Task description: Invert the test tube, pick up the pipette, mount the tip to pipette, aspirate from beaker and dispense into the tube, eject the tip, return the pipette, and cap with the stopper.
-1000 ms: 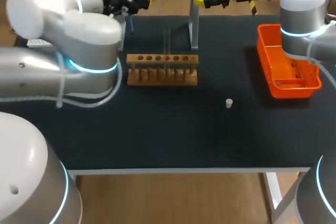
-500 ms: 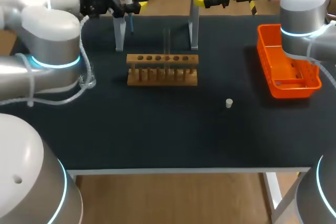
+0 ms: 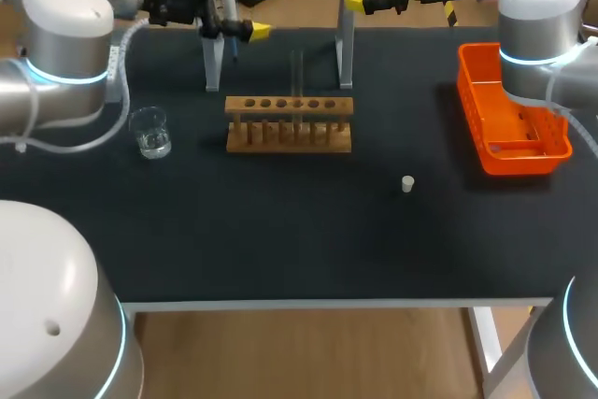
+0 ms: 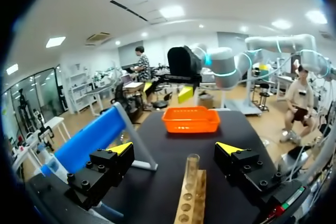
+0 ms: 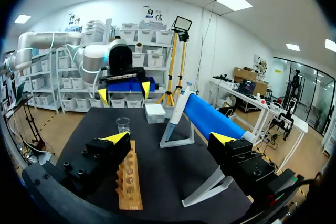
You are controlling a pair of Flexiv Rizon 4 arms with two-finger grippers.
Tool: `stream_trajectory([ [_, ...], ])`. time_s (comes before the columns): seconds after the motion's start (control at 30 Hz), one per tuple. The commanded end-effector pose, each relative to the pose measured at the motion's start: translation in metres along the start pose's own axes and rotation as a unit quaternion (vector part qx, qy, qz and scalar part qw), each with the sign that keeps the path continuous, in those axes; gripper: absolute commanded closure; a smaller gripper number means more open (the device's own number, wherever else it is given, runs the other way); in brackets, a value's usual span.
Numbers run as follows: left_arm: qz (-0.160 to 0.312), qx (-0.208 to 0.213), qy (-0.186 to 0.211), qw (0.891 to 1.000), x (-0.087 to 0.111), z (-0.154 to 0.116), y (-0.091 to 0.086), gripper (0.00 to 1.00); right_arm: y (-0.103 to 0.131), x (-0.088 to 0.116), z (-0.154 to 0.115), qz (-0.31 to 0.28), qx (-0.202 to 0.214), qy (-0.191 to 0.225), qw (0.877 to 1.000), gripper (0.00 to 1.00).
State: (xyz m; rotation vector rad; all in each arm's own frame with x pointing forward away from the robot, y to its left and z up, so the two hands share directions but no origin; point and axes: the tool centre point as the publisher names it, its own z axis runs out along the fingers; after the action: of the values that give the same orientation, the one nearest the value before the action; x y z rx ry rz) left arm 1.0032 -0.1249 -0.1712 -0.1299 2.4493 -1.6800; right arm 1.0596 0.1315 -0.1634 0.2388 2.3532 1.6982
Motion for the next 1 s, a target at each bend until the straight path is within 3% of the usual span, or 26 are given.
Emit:
stream_trajectory([
  [0.03,-0.008,-0.004,0.180,0.984,-0.006,0.017,0.009,0.00,0.000,0.000,-0.001,0.000,0.001,0.002,1.000,0.00],
  [0.33,-0.019,-0.004,0.192,0.981,0.003,0.035,0.025,0.00,0.000,0.000,-0.001,0.000,0.001,0.002,1.000,0.00],
  [0.53,-0.005,-0.033,0.178,0.983,0.015,0.045,0.029,0.00,0.000,0.000,-0.001,0.000,0.001,0.002,1.000,0.00],
  [1.0,-0.005,-0.033,0.178,0.983,0.015,0.045,0.029,0.00,0.000,0.000,-0.001,0.000,0.001,0.002,1.000,0.00],
])
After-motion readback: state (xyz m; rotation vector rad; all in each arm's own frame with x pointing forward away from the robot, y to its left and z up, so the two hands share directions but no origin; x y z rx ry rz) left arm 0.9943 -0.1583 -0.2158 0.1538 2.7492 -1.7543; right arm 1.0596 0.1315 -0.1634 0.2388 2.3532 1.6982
